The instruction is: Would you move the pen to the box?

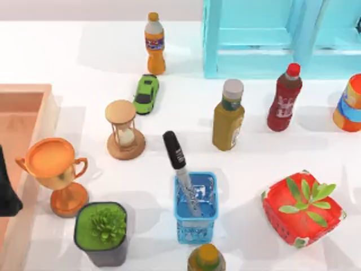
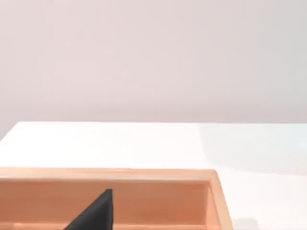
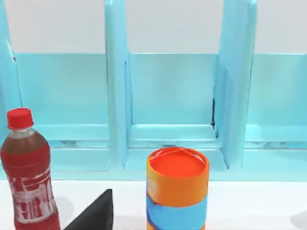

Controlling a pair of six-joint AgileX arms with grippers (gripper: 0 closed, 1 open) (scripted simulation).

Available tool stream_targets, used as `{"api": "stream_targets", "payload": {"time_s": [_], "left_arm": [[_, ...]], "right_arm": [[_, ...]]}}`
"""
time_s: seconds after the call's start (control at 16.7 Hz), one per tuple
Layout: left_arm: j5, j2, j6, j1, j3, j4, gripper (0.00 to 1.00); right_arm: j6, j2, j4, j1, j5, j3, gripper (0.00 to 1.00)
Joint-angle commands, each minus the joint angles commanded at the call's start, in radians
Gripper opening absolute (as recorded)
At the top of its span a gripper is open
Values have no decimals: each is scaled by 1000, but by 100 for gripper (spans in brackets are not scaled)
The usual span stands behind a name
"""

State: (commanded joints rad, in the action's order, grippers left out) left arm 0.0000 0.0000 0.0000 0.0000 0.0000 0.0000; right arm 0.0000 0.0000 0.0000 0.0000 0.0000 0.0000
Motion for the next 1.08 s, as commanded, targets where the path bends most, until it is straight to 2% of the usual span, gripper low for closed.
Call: {"api": "stream_targets", "payload": {"time_s": [0.24, 0.42, 0.78, 0.9, 1.08], "left_arm": [[31, 36, -17, -35, 0, 10, 100], [120, 167, -73, -156, 28, 57, 100], [332, 667, -256, -460, 202, 183, 100], [373, 825, -318, -519, 258, 196, 100], [389, 983, -393, -551, 307, 183, 100]], "right_arm": [[0, 0, 0, 0, 0, 0, 100], [0, 0, 0, 0, 0, 0, 100], [0, 0, 0, 0, 0, 0, 100], [0, 0, 0, 0, 0, 0, 100], [0, 0, 0, 0, 0, 0, 100]]}}
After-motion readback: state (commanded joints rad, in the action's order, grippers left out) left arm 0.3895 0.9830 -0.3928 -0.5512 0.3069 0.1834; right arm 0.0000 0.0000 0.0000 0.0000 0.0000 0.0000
